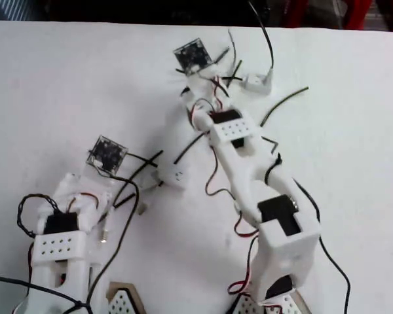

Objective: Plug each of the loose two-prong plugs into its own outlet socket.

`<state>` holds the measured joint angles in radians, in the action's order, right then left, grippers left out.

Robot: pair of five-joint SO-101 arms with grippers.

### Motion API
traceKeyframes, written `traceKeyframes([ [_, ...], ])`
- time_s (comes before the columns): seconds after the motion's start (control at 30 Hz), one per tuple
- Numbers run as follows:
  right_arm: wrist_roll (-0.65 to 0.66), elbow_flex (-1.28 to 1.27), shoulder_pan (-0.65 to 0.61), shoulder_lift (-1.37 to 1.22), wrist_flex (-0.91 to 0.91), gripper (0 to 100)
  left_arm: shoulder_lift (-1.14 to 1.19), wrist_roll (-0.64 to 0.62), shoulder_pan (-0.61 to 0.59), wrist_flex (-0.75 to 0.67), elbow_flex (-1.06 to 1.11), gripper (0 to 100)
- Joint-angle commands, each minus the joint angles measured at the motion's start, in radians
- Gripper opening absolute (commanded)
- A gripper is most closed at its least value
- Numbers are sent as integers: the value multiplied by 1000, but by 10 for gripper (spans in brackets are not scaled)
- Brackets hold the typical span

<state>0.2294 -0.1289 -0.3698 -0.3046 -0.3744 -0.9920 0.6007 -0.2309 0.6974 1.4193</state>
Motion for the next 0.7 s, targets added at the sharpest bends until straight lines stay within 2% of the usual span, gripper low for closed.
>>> traceKeyframes([
  [0.0, -64, 129, -8, 25, -179, 230, -21, 9, -2, -17, -3, 27],
  [0.37, -176, 138, -50, 282, -782, 230, -21, 9, -2, -17, -3, 27],
  [0.47, -207, 84, -82, 320, -852, 230, -21, 8, -2, -17, -3, 27],
  [0.67, -361, -37, -200, 320, -855, 230, -21, 8, -2, -17, -3, 27],
])
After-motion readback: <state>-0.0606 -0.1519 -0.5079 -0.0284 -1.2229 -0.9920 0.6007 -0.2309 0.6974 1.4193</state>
